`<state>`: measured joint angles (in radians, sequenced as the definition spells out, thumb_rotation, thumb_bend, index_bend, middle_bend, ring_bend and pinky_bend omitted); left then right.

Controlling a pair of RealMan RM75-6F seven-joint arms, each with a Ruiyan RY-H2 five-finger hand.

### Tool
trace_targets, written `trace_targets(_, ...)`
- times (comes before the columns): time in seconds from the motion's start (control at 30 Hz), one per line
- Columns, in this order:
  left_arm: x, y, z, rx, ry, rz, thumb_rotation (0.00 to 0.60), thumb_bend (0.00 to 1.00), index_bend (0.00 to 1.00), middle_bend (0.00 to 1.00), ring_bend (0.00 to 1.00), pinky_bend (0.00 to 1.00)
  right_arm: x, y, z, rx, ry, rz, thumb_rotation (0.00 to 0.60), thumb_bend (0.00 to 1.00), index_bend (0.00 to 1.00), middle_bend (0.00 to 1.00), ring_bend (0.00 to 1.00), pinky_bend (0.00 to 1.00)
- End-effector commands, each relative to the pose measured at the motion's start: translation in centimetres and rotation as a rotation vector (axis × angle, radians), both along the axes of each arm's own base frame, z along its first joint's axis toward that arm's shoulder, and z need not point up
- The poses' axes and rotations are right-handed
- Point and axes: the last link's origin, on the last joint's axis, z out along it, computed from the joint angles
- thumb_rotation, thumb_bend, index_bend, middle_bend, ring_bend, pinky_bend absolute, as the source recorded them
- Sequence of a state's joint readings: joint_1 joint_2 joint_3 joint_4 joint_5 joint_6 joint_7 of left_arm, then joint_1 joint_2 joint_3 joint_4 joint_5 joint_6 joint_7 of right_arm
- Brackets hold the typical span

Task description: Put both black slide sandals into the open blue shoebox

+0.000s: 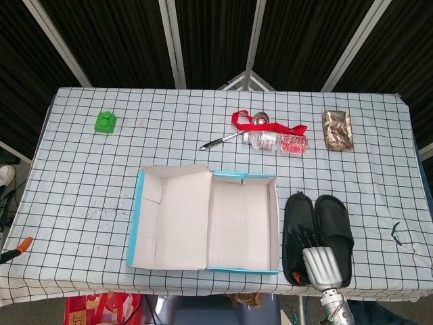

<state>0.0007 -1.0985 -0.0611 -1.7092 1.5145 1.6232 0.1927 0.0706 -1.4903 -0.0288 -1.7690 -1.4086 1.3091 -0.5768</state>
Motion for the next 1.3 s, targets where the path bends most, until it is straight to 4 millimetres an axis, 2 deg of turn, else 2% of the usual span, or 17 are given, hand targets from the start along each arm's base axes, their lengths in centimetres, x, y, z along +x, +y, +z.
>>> trace_targets(0.03, 0.0, 0.0, 0.0, 0.0, 0.0, -0.001, 0.6, 0.08, 0.09, 0.0, 0.0, 0.1, -0.1, -0.3, -0.2, 0.001, 0.012, 0.005, 0.6, 0.16, 0.12, 0.07, 0.09, 0.11)
trace_targets(0.43, 0.1, 0.1, -0.1, -0.003, 0.002, -0.003, 0.6, 0.08, 0.09, 0.0, 0.0, 0.1, -0.6, -1.4, -0.1, -0.011, 0.072, 0.014, 0.6, 0.16, 0.13, 0.08, 0.09, 0.1)
trace_targets(0.57, 0.1, 0.0, -0.2, -0.004, 0.003, -0.001, 0.6, 0.08, 0.09, 0.0, 0.0, 0.1, -0.5, -1.6, 0.0, -0.018, 0.079, 0.029, 0.6, 0.16, 0.22, 0.25, 0.09, 0.05)
trace_targets(0.73, 0.1, 0.0, -0.2, -0.003, 0.004, -0.001, 0.6, 0.08, 0.09, 0.0, 0.0, 0.1, -0.5, -1.5, -0.2, 0.0, 0.053, 0.032, 0.6, 0.17, 0.33, 0.34, 0.1, 0.04)
trace_targets(0.87, 0.1, 0.0, -0.2, -0.004, 0.004, -0.001, 0.6, 0.08, 0.09, 0.0, 0.0, 0.1, -0.5, -1.6, -0.3, 0.005, 0.057, 0.043, 0.6, 0.23, 0.44, 0.42, 0.16, 0.04)
trace_targets(0.97, 0.1, 0.0, -0.2, -0.005, -0.001, -0.002, 0.6, 0.08, 0.09, 0.0, 0.0, 0.1, -0.3, -1.6, -0.4, -0.013, 0.026, 0.055, 0.6, 0.26, 0.48, 0.44, 0.17, 0.04)
trace_targets(1.3, 0.1, 0.0, -0.1, -0.005, -0.006, -0.003, 0.6, 0.08, 0.09, 0.0, 0.0, 0.1, 0.3, -2.2, 0.9, -0.054, -0.004, 0.077, 0.6, 0.26, 0.5, 0.44, 0.17, 0.04)
